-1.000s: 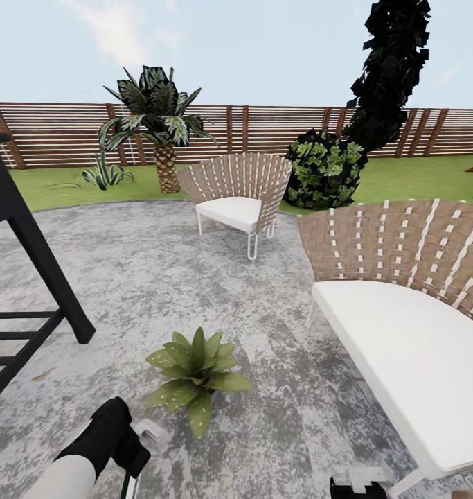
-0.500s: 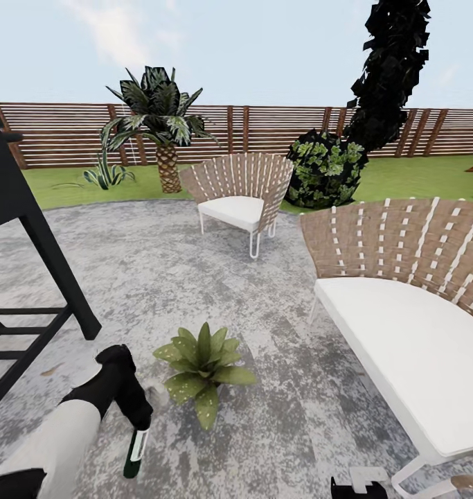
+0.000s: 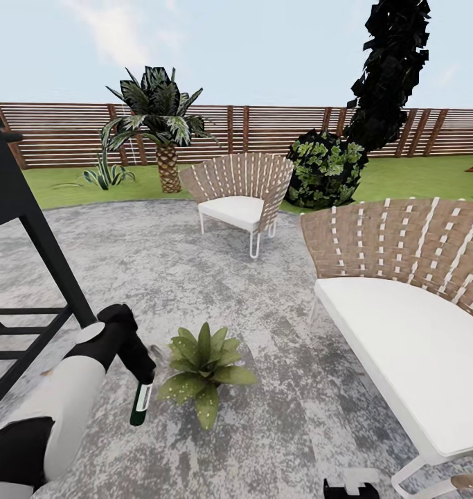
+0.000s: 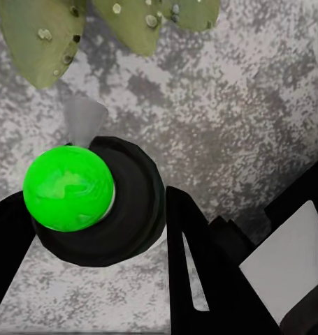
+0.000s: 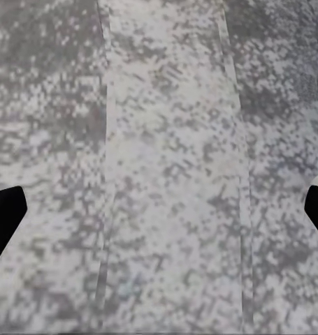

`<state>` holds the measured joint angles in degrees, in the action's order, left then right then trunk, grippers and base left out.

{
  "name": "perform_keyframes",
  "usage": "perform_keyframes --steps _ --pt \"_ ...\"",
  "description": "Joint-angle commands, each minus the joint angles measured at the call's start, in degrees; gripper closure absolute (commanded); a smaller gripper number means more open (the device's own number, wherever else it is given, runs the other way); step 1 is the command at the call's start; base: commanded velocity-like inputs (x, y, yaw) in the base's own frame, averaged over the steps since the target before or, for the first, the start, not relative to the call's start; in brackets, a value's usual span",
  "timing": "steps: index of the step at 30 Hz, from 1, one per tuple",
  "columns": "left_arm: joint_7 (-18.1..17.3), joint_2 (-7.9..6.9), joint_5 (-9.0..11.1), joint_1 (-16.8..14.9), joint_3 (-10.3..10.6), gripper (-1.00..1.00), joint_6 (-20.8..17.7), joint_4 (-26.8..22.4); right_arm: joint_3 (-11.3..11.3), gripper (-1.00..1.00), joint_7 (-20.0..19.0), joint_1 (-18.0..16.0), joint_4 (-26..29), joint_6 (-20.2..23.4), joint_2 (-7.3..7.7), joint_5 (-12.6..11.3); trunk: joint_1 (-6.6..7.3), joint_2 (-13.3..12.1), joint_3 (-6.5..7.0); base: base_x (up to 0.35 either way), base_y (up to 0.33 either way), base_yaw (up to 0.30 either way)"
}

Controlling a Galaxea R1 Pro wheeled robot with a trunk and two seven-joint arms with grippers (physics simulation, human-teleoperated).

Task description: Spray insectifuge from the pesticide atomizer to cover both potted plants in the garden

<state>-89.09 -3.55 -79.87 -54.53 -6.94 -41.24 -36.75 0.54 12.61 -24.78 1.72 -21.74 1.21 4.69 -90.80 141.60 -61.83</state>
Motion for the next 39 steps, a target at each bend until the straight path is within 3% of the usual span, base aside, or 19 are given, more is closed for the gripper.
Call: perform_keyframes --steps 1,7,14,15,19,23,25,30,39 --pt "-0.45 0.38 -0.55 0.3 -0.16 1.0 -0.94 -0.06 0.0 -1.0 0.39 -0.02 -0.05 -0.06 -0.16 0.47 0.01 0.02 -0.05 0.0 0.0 0.0" --pt "-0.91 2.33 -1.2 0.55 0.75 1.0 -2.54 0.65 -0.01 -1.0 0.4 -0.01 0.03 -0.06 -0.33 0.34 0.01 0.02 -0.05 0.0 0.0 0.0" --pt "-0.91 2.69 -3.47 -1.7 2.99 1.0 -2.54 2.89 -0.01 -1.0 0.4 -0.01 0.02 -0.14 -0.31 0.4 0.01 0.02 -0.05 0.0 0.0 0.0" --pt "-0.91 2.71 -6.85 -20.54 9.43 1.0 -2.32 25.0 -0.01 -1.0 0.4 -0.01 0.03 -0.14 -0.3 0.4 0.01 0.02 -0.05 0.0 0.0 0.0" --pt "-0.91 3.6 -6.66 -24.15 9.66 1.0 -2.0 27.13 -0.01 -1.0 0.38 -0.01 0.01 -0.15 -0.32 0.4 0.01 0.02 -0.05 0.0 0.0 0.0" --pt "-0.91 5.52 -6.81 -27.78 9.91 1.0 -1.84 31.33 -0.01 -1.0 0.36 -0.01 0.02 -0.15 -0.26 0.42 0.01 0.02 -0.05 0.0 0.0 0.0" --pt "-0.91 6.05 -6.72 -28.47 9.6 1.0 -1.75 32.03 -0.01 -1.0 0.36 -0.01 0.02 -0.15 -0.26 0.43 0.01 0.02 -0.05 0.0 0.0 0.0" --pt "-0.91 8.34 -6.6 -26.46 9.32 1.0 -2.02 32.17 -0.01 -1.0 0.32 -0.01 0.03 -0.15 -0.3 0.49 0.01 0.02 -0.05 0.0 0.0 0.0" --pt "-0.91 8.23 -6.56 -26.25 9.15 1.0 -2.32 31.88 -0.01 -1.0 0.33 -0.01 0.02 -0.15 -0.33 0.49 0.23 -0.38 0.13 0.0 0.0 0.0"
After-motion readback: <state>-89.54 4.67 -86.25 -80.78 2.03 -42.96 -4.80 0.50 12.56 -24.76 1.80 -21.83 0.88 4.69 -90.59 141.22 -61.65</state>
